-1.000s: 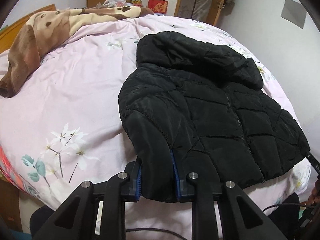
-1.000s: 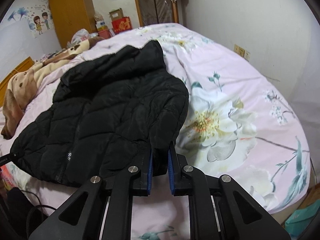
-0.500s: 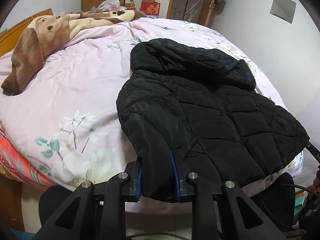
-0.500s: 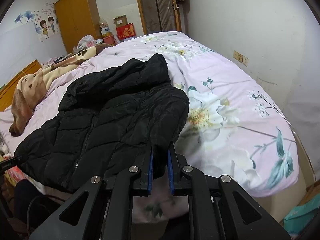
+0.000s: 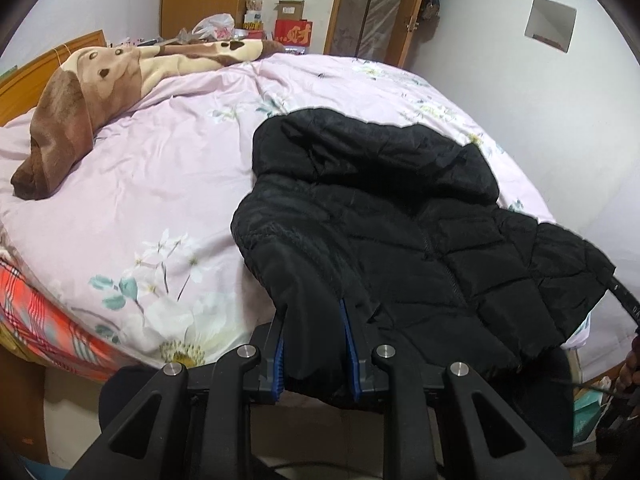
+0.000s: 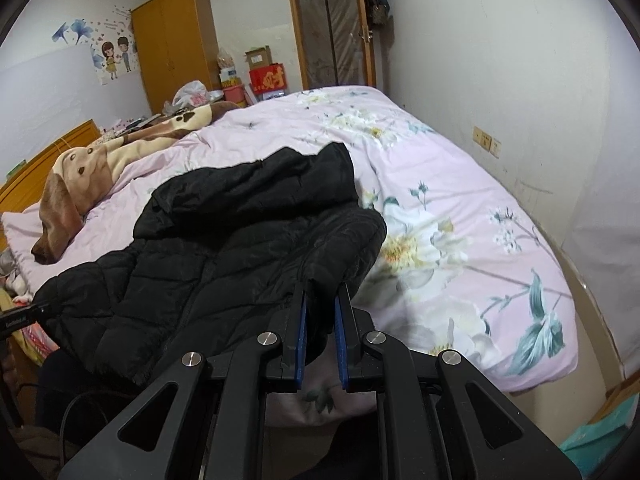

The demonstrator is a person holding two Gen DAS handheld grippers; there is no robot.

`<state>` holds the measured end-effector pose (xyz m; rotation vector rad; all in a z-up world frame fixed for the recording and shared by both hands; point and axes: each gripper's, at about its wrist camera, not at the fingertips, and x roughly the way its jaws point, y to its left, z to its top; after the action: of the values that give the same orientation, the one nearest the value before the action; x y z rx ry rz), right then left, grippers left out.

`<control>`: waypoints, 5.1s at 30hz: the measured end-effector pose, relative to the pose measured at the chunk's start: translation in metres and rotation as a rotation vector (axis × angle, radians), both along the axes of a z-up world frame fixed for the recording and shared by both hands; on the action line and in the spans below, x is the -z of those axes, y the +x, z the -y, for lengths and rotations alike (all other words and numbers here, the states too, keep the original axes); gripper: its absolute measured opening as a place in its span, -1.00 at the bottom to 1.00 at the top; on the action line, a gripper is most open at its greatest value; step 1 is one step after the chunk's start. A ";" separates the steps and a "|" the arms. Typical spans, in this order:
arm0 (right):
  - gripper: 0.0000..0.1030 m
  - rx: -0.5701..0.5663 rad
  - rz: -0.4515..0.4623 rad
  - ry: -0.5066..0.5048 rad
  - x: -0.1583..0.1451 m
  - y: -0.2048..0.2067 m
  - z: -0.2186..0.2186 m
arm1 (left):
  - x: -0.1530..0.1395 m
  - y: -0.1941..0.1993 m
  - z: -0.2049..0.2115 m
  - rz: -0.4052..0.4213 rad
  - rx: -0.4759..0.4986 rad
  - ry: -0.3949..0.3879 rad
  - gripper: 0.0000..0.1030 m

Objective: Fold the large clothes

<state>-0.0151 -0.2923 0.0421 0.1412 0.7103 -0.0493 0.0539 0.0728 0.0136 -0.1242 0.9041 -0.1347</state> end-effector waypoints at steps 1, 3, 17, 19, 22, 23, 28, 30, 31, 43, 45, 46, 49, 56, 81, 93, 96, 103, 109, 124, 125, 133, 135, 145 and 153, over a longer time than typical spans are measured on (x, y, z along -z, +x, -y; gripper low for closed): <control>-0.77 0.000 0.005 -0.002 -0.001 0.002 -0.001 | -0.003 0.002 0.000 0.006 0.000 -0.010 -0.54; -0.77 -0.003 0.017 -0.003 -0.008 0.011 -0.001 | -0.011 0.010 -0.001 0.020 -0.009 -0.021 -0.55; -0.77 -0.030 0.048 -0.101 -0.058 0.107 -0.018 | -0.064 0.110 0.009 0.082 -0.020 -0.010 -0.55; -0.77 -0.030 0.049 -0.117 -0.064 0.125 -0.017 | -0.072 0.136 0.011 0.090 -0.032 -0.012 -0.55; -0.77 -0.022 0.045 -0.128 -0.069 0.153 -0.017 | -0.079 0.169 0.013 0.090 -0.048 -0.002 -0.55; -0.77 -0.016 0.042 -0.127 -0.071 0.166 -0.016 | -0.080 0.180 0.012 0.087 -0.057 -0.003 -0.55; -0.77 -0.014 0.015 -0.142 -0.070 0.210 -0.014 | -0.080 0.221 0.013 0.074 -0.071 0.016 -0.55; -0.77 -0.015 0.001 -0.144 -0.067 0.226 -0.011 | -0.077 0.242 0.012 0.059 -0.083 0.021 -0.55; -0.77 -0.014 -0.006 -0.147 -0.066 0.235 -0.010 | -0.076 0.249 0.012 0.055 -0.085 0.028 -0.55; -0.75 0.021 -0.163 -0.141 -0.040 0.351 0.008 | -0.036 0.355 -0.002 -0.105 -0.184 0.008 -0.43; -0.73 0.026 -0.190 -0.144 -0.036 0.366 0.010 | -0.036 0.368 -0.003 -0.093 -0.186 0.031 -0.41; -0.72 0.033 -0.207 -0.148 -0.033 0.374 0.011 | -0.036 0.374 -0.004 -0.087 -0.191 0.033 -0.41; -0.71 0.042 -0.251 -0.176 -0.025 0.398 0.012 | -0.035 0.388 -0.009 -0.090 -0.199 0.045 -0.38; -0.70 0.069 -0.264 -0.247 -0.017 0.418 0.019 | -0.040 0.393 -0.035 -0.029 -0.214 0.008 -0.27; -0.70 -0.209 -0.278 0.028 0.054 0.391 0.049 | 0.043 0.371 0.002 -0.139 0.042 0.108 -0.41; -0.80 -0.140 -0.032 -0.119 -0.013 0.407 0.035 | -0.002 0.391 0.004 0.061 -0.070 0.214 -0.58; -0.79 -0.112 -0.136 -0.173 0.017 0.431 0.028 | 0.029 0.403 0.016 0.005 -0.056 0.300 -0.56; -0.75 -0.104 -0.375 -0.289 0.097 0.457 0.015 | 0.081 0.403 0.033 -0.020 -0.004 0.428 -0.51; -0.72 -0.105 -0.439 -0.324 0.115 0.464 0.014 | 0.090 0.407 0.033 -0.038 0.001 0.417 -0.50; -0.53 -0.101 -0.494 -0.416 0.119 0.466 -0.002 | 0.083 0.401 0.031 -0.028 -0.050 0.382 -0.46; -0.38 -0.064 -0.462 -0.423 0.107 0.463 -0.002 | 0.079 0.400 0.029 -0.030 -0.063 0.368 -0.45; 0.29 -0.005 -0.156 -0.371 0.015 0.416 -0.023 | 0.019 0.359 0.038 0.083 -0.064 0.334 0.05; 0.30 0.004 -0.104 -0.391 0.001 0.409 -0.034 | 0.002 0.344 0.046 0.127 -0.060 0.317 0.14; 0.31 -0.229 -0.207 -0.176 0.060 0.374 -0.090 | 0.053 0.336 0.107 -0.042 0.009 0.244 0.29; 0.41 -0.193 -0.338 -0.128 0.115 0.405 -0.088 | 0.102 0.356 0.107 -0.092 0.010 0.261 0.32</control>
<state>0.3895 -0.2041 -0.0733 -0.0615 1.0520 0.0676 0.4100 -0.0346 -0.0887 0.1173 1.0064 -0.0192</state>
